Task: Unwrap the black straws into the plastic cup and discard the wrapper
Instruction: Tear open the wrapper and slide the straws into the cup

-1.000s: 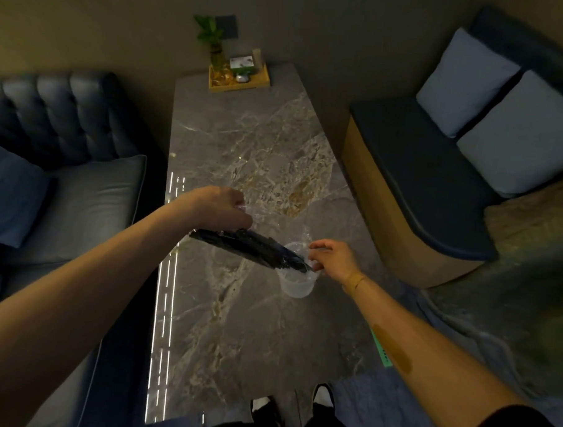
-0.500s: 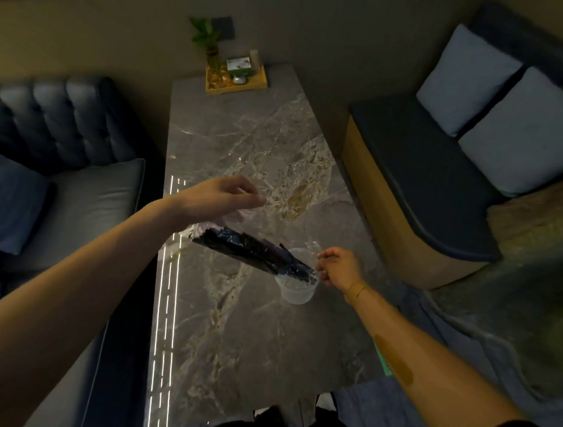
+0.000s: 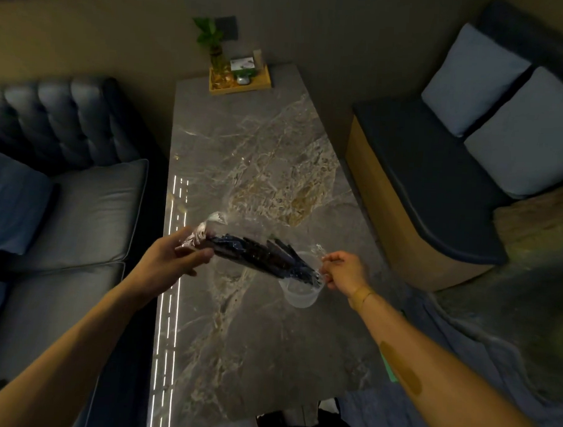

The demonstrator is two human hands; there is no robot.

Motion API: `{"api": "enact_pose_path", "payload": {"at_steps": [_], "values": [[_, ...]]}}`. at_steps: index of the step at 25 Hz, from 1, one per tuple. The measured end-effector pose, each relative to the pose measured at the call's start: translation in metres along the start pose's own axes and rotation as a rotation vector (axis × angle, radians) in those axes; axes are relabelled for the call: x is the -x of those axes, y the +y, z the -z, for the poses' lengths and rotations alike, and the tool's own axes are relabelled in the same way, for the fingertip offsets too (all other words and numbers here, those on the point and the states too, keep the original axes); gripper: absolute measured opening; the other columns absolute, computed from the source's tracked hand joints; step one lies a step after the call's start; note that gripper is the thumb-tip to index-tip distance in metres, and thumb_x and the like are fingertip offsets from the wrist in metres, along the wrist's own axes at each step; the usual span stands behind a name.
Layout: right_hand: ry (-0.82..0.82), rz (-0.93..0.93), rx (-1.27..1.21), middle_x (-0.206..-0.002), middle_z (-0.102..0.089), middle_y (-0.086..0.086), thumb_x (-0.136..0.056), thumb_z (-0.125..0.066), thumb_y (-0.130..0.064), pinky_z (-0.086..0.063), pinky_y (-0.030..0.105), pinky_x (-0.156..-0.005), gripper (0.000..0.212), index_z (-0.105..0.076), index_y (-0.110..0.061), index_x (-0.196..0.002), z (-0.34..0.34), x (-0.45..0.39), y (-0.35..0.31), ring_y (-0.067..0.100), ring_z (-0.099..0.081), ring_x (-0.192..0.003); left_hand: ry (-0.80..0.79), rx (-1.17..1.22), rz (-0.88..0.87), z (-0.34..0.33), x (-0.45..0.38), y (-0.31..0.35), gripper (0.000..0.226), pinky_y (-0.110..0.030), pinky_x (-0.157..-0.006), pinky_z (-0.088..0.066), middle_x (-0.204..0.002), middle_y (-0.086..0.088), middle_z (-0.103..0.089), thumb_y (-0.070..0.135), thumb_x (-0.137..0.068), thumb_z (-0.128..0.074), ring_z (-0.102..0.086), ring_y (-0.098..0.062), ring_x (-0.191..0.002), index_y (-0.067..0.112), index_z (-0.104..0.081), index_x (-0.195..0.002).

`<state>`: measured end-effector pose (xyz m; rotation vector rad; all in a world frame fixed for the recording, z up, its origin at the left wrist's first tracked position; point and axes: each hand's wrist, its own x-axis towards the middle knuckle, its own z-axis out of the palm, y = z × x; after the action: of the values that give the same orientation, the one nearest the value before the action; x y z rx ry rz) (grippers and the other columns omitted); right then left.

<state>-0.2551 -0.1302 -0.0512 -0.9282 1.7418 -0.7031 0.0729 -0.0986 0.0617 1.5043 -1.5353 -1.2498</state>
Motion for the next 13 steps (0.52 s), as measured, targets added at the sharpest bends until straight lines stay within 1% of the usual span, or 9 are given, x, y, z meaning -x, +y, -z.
{"api": "enact_pose_path", "payload": {"at_steps": [1,2,4,6,8,9,13], "values": [[-0.001,0.004,0.009,-0.081,-0.071,0.013,-0.083,-0.058,-0.002,-0.058,0.042,-0.065,0.025,-0.063,-0.022,-0.070,0.000,0.001,0.000,0.026,-0.062,-0.067,0.027,-0.020,-0.045,-0.001,-0.002,0.002,0.025,-0.024,-0.060,-0.057,-0.090,-0.001,-0.076,0.017,-0.082,-0.072,-0.072,-0.026,-0.088,0.038,-0.070,-0.095],[-0.004,0.003,0.005,-0.082,-0.071,0.013,-0.083,-0.058,-0.002,-0.058,0.044,-0.068,0.025,-0.063,-0.022,-0.069,0.001,0.002,0.000,0.027,-0.063,-0.071,0.033,-0.042,-0.080,-0.003,-0.004,0.006,0.022,-0.023,-0.058,-0.057,-0.088,0.000,-0.076,0.021,-0.082,-0.073,-0.073,-0.023,-0.084,0.039,-0.071,-0.094],[-0.020,-0.008,-0.031,-0.085,-0.070,0.015,-0.084,-0.059,-0.003,-0.058,0.042,-0.066,0.023,-0.063,-0.021,-0.071,0.001,0.004,0.002,0.029,-0.063,-0.075,0.033,-0.066,-0.124,-0.006,-0.007,0.014,0.017,-0.023,-0.057,-0.057,-0.089,0.002,-0.076,0.037,-0.078,-0.074,-0.073,-0.017,-0.080,0.041,-0.070,-0.095],[-0.036,-0.011,-0.050,-0.086,-0.069,0.015,-0.086,-0.060,-0.005,-0.057,0.040,-0.064,0.016,-0.066,-0.017,-0.078,0.003,0.004,0.004,0.028,-0.063,-0.076,0.040,-0.062,-0.144,-0.012,-0.011,0.025,0.025,-0.027,-0.059,-0.057,-0.091,0.003,-0.076,0.052,-0.075,-0.075,-0.073,-0.014,-0.080,0.041,-0.070,-0.097],[-0.043,-0.002,-0.038,-0.086,-0.068,0.014,-0.088,-0.061,-0.008,-0.056,0.036,-0.061,0.009,-0.067,-0.014,-0.086,0.007,0.004,0.005,0.027,-0.063,-0.075,0.035,-0.078,-0.163,-0.017,-0.017,0.034,0.032,-0.029,-0.061,-0.056,-0.095,0.004,-0.075,0.055,-0.073,-0.072,-0.072,-0.013,-0.081,0.039,-0.070,-0.101],[-0.051,0.005,-0.028,-0.084,-0.068,0.013,-0.089,-0.062,-0.010,-0.055,0.035,-0.059,0.008,-0.067,-0.015,-0.086,0.009,0.003,0.005,0.025,-0.063,-0.073,0.033,-0.099,-0.175,-0.019,-0.020,0.038,0.033,-0.029,-0.061,-0.057,-0.098,0.006,-0.075,0.055,-0.074,-0.072,-0.072,-0.013,-0.082,0.039,-0.070,-0.102],[-0.100,0.041,0.040,-0.072,-0.067,0.004,-0.087,-0.065,-0.016,-0.053,0.032,-0.057,0.015,-0.065,-0.025,-0.075,0.013,0.001,0.001,0.019,-0.061,-0.063,0.004,-0.147,-0.194,-0.018,-0.026,0.053,0.033,-0.024,-0.063,-0.058,-0.103,0.013,-0.075,0.055,-0.073,-0.072,-0.072,-0.010,-0.082,0.041,-0.070,-0.103]]}}
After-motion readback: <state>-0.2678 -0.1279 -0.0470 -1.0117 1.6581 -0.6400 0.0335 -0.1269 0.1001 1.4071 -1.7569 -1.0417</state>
